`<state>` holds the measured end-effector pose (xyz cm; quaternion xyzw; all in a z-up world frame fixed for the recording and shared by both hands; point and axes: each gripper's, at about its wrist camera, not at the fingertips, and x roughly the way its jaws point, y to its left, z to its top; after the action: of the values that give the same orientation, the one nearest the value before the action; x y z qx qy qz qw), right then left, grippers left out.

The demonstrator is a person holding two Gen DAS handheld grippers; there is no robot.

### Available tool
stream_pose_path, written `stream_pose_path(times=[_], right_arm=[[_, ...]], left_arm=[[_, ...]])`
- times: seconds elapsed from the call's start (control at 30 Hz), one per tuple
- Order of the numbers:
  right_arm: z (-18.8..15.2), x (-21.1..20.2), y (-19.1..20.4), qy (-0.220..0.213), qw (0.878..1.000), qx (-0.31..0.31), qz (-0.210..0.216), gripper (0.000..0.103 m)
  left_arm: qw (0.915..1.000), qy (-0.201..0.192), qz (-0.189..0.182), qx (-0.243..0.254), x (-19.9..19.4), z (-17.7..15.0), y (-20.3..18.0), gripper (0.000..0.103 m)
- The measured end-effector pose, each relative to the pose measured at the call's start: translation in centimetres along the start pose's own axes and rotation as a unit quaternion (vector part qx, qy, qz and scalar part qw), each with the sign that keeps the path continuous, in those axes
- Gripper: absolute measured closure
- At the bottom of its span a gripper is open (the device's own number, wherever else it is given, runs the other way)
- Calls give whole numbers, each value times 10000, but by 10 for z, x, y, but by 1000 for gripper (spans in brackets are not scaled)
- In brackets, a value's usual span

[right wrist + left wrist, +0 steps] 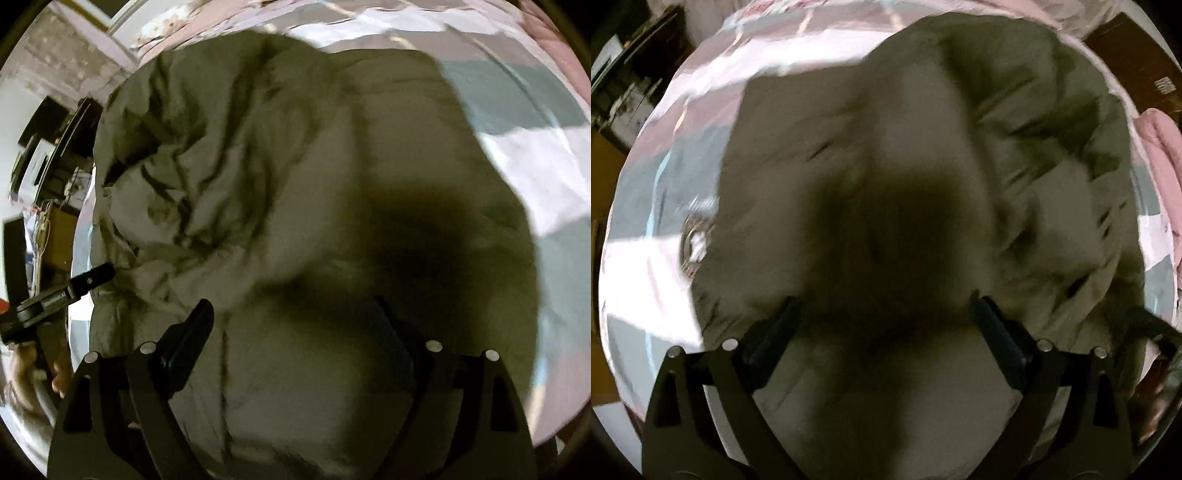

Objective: Fold large clothes

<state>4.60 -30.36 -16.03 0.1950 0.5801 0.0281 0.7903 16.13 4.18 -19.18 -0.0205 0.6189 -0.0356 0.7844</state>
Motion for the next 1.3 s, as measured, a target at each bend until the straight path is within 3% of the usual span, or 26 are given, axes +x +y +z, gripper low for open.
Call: stream_pose_path(times=[0.13, 0.17, 0.23, 0.3, 0.4, 0.53, 0.63, 0.67, 0.7, 0.73, 0.77, 0.8, 0.87, 0.97, 1.1, 1.2, 1.3], right_arm=[[-30, -32, -57, -5, 9963, 494, -698, 15], [-38, -38, -80, 13, 9927, 772, -925, 8], [-59, -39, -119, 174, 9833, 1452, -1081, 5], [-78, -23, -141, 563, 9744, 2069, -679, 5], [-97, 10, -154, 1221, 9528, 2776, 162, 5], [-94, 15, -128, 1219, 9630, 2402, 133, 5], [-96, 20, -110, 1293, 9673, 2162, 285, 6], [-98, 22, -107, 1292, 9682, 2120, 320, 16], [-99, 22, -105, 1225, 9688, 2121, 367, 43], [-100, 21, -104, 1103, 9687, 2164, 510, 58], [-93, 21, -104, 993, 9686, 2166, 708, 78], [-86, 18, -102, 873, 9700, 2100, 855, 85], [-79, 3, -92, 490, 9728, 1911, 1215, 89], [-64, -25, -82, -139, 9647, 1769, 1946, 91], [-33, -70, -66, -1029, 9479, 1537, 2595, 91], [-2, -92, -57, -1449, 9376, 1388, 2839, 91], [48, -112, -43, -1717, 9328, 1180, 2941, 91]], left_arm=[[9965, 567, -138, -602, 6, -30, 56, 6], [9950, 665, -156, -731, 6, -40, 73, 6], [9907, 897, -307, -980, 5, -63, 102, 6], [9818, 1137, -608, -1395, 8, -80, 127, 6], [9544, 1647, -1099, -2236, 22, -109, 160, 6], [9297, 2316, -1473, -2454, 47, -131, 158, 6], [9272, 2464, -1604, -2323, 52, -131, 152, 9], [9266, 2398, -1701, -2345, 52, -127, 154, 14], [9247, 2331, -1828, -2392, 50, -127, 154, 43], [9175, 2211, -2148, -2515, 47, -127, 157, 72], [9112, 2101, -2411, -2598, 43, -132, 154, 83], [9072, 1920, -2681, -2614, 38, -128, 155, 93], [9029, 1554, -3042, -2610, 25, -122, 155, 96], [8813, 935, -3783, -2673, 1, -112, 157, 97], [8634, -89, -4193, -2802, -37, -96, 173, 97], [8661, -685, -3998, -2920, -63, -81, 177, 97], [8671, -1165, -3837, -2957, -81, -41, 183, 96]])
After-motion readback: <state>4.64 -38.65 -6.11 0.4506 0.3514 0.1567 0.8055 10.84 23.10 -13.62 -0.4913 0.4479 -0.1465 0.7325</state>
